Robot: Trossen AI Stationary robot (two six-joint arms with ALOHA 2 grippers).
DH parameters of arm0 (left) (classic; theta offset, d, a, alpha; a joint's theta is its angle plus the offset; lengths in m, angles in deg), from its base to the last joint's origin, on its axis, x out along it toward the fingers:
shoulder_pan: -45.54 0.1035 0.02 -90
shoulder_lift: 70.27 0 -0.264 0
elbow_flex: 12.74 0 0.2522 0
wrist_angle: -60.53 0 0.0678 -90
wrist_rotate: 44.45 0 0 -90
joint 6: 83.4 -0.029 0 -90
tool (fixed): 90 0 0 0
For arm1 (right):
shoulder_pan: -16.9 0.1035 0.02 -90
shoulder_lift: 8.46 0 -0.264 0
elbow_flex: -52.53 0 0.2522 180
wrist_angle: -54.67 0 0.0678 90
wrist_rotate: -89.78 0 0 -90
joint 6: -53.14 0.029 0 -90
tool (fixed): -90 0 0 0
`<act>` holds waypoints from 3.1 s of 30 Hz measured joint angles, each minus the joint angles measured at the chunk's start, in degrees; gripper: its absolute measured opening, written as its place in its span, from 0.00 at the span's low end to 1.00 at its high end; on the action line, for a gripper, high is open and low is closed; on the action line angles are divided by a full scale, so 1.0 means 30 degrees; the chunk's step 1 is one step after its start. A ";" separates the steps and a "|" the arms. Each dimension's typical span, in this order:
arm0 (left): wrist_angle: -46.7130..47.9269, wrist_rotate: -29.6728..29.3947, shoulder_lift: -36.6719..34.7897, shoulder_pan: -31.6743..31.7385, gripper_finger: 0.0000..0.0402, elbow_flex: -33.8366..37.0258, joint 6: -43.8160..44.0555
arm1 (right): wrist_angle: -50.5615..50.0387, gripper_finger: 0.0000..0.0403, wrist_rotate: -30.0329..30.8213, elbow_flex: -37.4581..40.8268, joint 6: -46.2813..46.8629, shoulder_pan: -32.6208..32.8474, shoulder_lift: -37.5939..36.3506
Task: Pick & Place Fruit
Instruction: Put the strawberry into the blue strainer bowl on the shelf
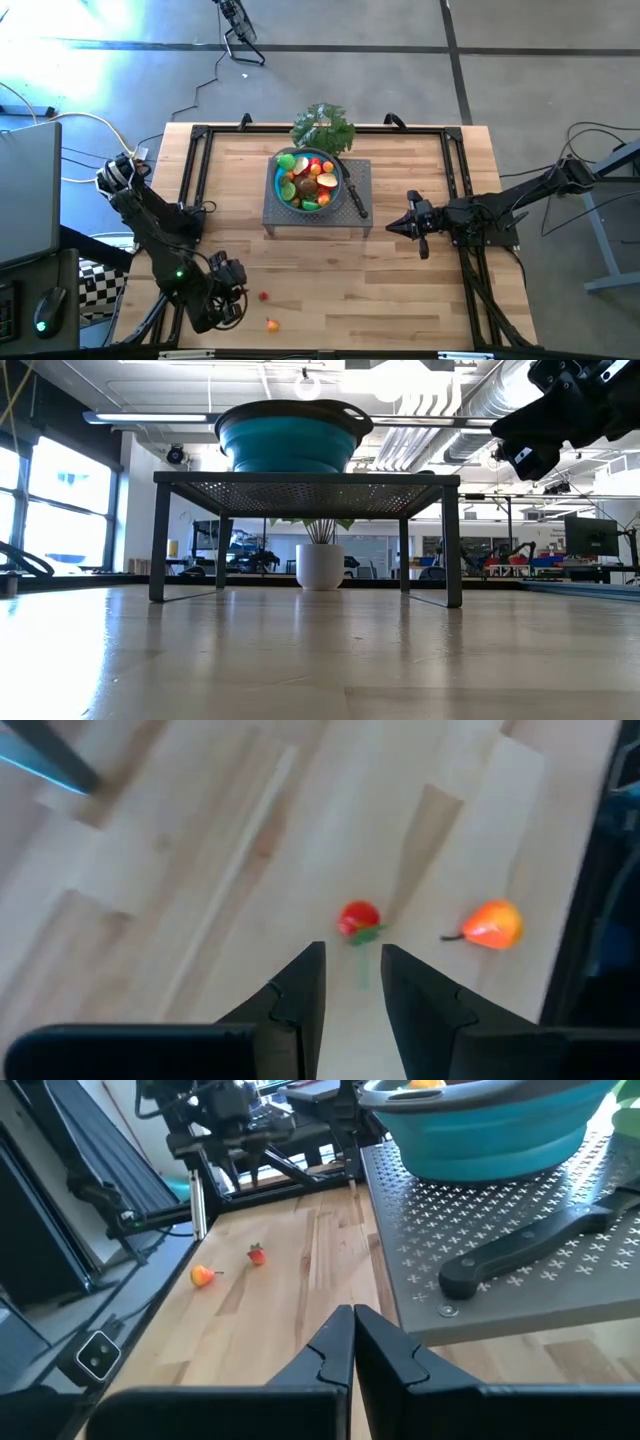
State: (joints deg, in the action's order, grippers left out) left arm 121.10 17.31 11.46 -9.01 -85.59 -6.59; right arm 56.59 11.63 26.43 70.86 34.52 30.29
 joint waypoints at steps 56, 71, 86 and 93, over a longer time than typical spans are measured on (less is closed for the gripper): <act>-0.7405 0.0150 0.5843 -0.0320 0.24 0.2403 0.1999 | -0.0007 0.01 0.0062 0.0000 0.0165 -0.0003 0.0003; -0.7621 0.0179 0.5865 -0.0310 0.02 0.2447 0.1999 | -0.0010 0.01 0.0063 0.0000 0.0165 0.0000 0.0002; -1.0363 0.0168 0.5872 -0.0310 0.00 0.2442 0.1803 | -0.0012 0.01 0.0062 0.0000 0.0165 -0.0001 -0.0001; -1.0118 -0.1928 0.5846 0.0211 0.00 0.0927 0.0103 | -0.0007 0.01 0.0062 0.0000 0.0165 0.0004 0.0004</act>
State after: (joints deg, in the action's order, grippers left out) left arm 90.75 11.53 29.00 -8.38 -82.81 -6.28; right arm 56.57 11.82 26.43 71.36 34.53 30.30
